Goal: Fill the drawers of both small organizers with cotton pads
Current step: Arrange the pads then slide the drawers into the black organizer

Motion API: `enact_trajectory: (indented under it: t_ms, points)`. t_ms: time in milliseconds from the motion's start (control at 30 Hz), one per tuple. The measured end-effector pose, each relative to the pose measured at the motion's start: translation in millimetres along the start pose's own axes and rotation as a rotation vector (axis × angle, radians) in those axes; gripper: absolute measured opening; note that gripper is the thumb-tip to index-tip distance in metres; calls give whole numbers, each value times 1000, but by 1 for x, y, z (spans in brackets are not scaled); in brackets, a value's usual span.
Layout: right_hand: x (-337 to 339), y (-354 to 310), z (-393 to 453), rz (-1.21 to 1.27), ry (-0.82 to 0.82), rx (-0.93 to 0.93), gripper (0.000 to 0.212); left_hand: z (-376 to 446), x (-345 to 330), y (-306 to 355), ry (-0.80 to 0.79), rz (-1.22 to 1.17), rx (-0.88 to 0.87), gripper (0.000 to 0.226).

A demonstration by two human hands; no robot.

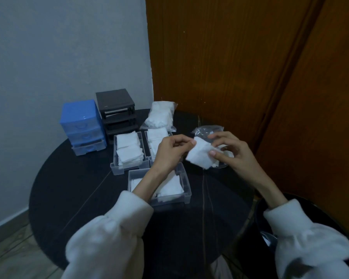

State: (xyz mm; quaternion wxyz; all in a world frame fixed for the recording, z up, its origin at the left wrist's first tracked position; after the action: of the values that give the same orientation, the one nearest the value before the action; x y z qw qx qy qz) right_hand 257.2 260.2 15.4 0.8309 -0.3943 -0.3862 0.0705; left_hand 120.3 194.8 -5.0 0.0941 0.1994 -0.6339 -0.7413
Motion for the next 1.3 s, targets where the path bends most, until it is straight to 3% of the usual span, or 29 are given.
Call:
enact_trajectory:
  t_ms: [267,533,700,867,1000,1167,1300]
  points:
    - [-11,-6,6,25,22,-32,8,-11,-4,5,-73,-33,-11,12]
    - [-33,-27,15,106,25,-15,13,-31,32,18,4,19,-76,17]
    - [-68,-52,22,176,-106,39,17,-64,90,30,203,301,-220,16]
    - [-115,-66,25,135,-293,65,13,-99,126,20,280,474,-262,24]
    - [-141,-64,25,158,-355,13,12,-109,131,5,165,451,-167,40]
    - [-156,-62,24,37,-399,23,9,-112,130,-8,59,388,-62,80]
    - [-162,-65,22,-68,-400,43,8,-112,133,-14,61,381,-51,86]
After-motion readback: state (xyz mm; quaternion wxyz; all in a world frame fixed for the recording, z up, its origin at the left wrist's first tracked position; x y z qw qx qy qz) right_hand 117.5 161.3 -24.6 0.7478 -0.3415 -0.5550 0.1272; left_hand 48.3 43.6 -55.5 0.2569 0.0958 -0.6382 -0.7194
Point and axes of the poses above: each hand's wrist, its own z-axis towards the middle knuckle, its own x-axis out of the back of the hand, y = z × x, the point moved 10 cm from there along z, towards the middle knuckle, and after that the axes turned 14 degrees about -z, right-handed, at the moved point
